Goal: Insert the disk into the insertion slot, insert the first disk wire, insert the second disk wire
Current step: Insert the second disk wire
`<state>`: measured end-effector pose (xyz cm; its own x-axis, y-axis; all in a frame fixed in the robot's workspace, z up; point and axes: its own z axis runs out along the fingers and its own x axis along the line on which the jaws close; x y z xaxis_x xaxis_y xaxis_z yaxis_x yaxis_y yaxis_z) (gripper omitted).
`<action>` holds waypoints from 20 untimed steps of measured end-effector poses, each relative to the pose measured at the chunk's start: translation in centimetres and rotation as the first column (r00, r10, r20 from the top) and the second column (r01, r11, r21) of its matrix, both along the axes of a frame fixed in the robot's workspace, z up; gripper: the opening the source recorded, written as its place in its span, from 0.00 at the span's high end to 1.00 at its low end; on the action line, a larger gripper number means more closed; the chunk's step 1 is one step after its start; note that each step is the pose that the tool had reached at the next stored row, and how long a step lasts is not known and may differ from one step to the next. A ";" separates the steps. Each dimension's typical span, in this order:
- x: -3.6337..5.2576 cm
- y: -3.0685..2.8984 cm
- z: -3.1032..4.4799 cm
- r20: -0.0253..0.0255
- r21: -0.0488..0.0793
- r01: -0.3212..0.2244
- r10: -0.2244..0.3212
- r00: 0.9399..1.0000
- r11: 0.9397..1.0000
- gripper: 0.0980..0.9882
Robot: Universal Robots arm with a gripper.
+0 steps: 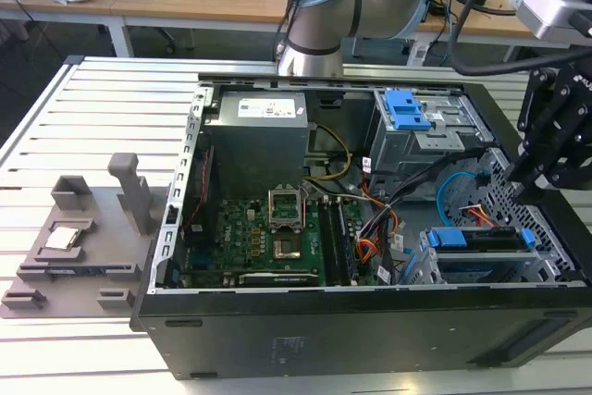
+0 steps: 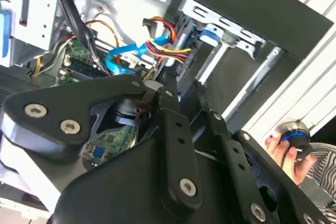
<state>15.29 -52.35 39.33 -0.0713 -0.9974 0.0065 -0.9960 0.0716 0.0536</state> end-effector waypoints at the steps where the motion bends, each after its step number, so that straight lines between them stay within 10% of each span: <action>1: 0.00 0.22 -0.02 0.000 0.000 -0.003 0.003 1.000 1.000 0.77; 6: -0.12 0.81 -0.46 0.000 0.001 -0.045 0.045 0.999 0.999 0.77; 10: -0.13 1.18 -0.55 0.000 0.000 -0.167 0.167 0.986 0.986 0.77; 13: -0.22 2.33 -0.59 0.000 0.000 -0.187 0.187 0.982 0.982 0.77; 20: -1.24 2.72 -1.15 0.000 0.001 -0.241 0.241 0.971 0.971 0.77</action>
